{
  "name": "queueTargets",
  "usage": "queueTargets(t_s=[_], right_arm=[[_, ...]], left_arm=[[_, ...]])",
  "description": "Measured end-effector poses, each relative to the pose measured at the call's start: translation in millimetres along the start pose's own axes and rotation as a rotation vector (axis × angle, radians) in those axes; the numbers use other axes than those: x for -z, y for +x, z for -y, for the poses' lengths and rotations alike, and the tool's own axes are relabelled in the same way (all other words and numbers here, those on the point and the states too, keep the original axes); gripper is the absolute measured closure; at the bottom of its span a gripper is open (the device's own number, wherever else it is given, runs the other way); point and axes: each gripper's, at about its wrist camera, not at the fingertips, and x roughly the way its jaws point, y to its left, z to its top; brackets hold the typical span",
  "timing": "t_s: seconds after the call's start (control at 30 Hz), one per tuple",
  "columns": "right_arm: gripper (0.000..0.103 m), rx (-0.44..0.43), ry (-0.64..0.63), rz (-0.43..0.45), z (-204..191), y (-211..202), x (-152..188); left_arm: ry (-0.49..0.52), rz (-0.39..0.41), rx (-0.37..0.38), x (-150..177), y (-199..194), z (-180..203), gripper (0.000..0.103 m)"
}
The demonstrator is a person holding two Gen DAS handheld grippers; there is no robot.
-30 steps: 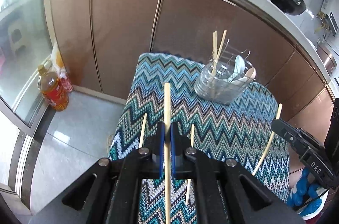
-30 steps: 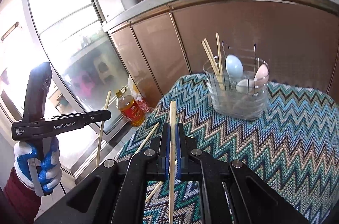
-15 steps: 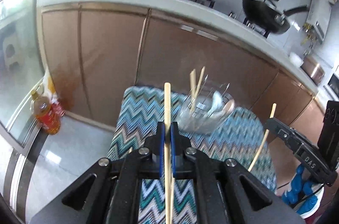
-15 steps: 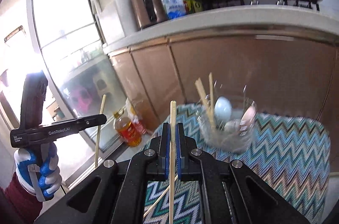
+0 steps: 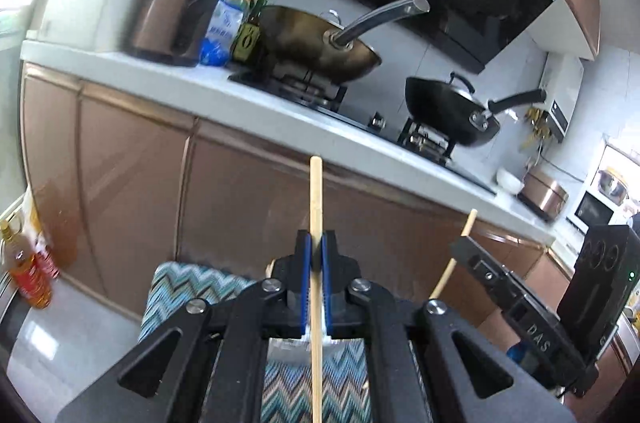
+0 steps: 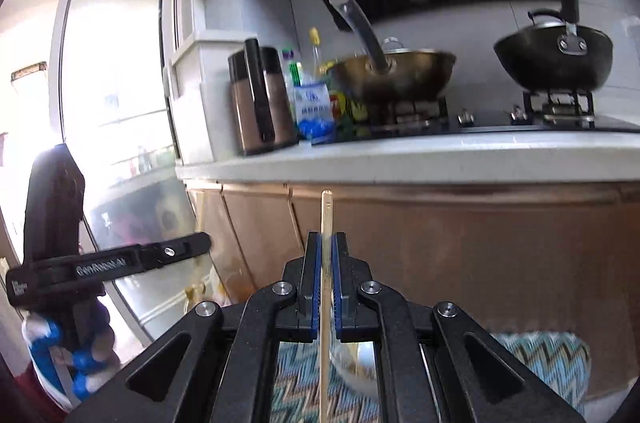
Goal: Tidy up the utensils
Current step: 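Lift both chopsticks upright and drop them into the clear holder, opening both grippers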
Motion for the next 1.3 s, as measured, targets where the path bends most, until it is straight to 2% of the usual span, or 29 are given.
queueTargets(t_s=[0.2, 0.4, 0.63, 0.87, 0.93, 1.0, 1.07, 1.3], right_arm=[[0.098, 0.008, -0.023, 0.067, 11.0, 40.4, -11.1], [0.098, 0.014, -0.048, 0.075, 24.8, 77.0, 0.4], [0.098, 0.036, -0.083, 0.048, 33.3, 99.4, 28.8], [0.098, 0.038, -0.077, 0.0, 42.9, 106.7, 52.9], [0.097, 0.042, -0.079, -0.006, 43.4, 105.4, 58.4], [0.091, 0.038, -0.075, -0.004, 43.8, 101.7, 60.7], [0.074, 0.044, -0.073, 0.001, 43.5, 97.8, 59.8], [0.074, 0.06, -0.071, 0.041, 35.0, 64.1, 46.0]], left_arm=[[-0.022, 0.107, -0.029, -8.8, 43.5, 5.1, 0.098], [-0.038, 0.169, -0.095, 7.5, 86.3, -2.3, 0.098], [-0.006, 0.218, -0.159, 30.0, 113.1, -7.1, 0.098], [-0.007, 0.227, -0.191, 50.5, 134.0, -14.9, 0.098], [-0.012, 0.223, -0.191, 54.8, 137.7, -17.3, 0.096], [-0.012, 0.231, -0.197, 57.7, 137.0, -18.7, 0.092], [-0.014, 0.238, -0.196, 57.7, 132.5, -19.3, 0.086], [0.026, 0.279, -0.229, 43.0, 82.6, -18.4, 0.082]])
